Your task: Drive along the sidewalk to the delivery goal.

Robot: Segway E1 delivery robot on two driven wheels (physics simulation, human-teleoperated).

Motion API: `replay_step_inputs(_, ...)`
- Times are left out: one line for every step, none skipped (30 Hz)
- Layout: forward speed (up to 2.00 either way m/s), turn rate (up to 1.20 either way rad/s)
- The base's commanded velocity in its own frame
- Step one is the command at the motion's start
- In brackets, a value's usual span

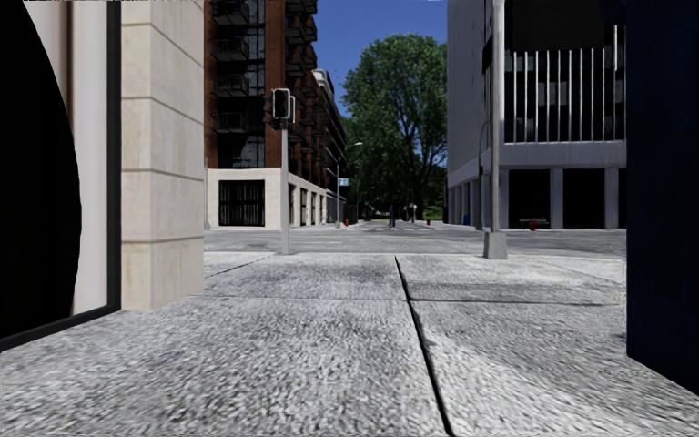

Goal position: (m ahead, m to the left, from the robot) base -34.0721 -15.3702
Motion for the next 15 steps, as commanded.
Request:
replay_step_inputs(2.00,-0.39)
replay_step_inputs(2.00,-0.39)
replay_step_inputs(2.00,-0.39)
replay_step_inputs(2.00,-0.39)
replay_step_inputs(2.00,-0.39)
replay_step_inputs(2.00,-0.39)
replay_step_inputs(2.00,-0.45)
replay_step_inputs(2.00,-0.47)
replay_step_inputs(2.00,-0.47)
replay_step_inputs(2.00,-0.47)
replay_step_inputs(2.00,-0.47)
replay_step_inputs(2.00,-0.47)
replay_step_inputs(2.00,-0.47)
replay_step_inputs(2.00,-0.47)
replay_step_inputs(2.00,-0.47)
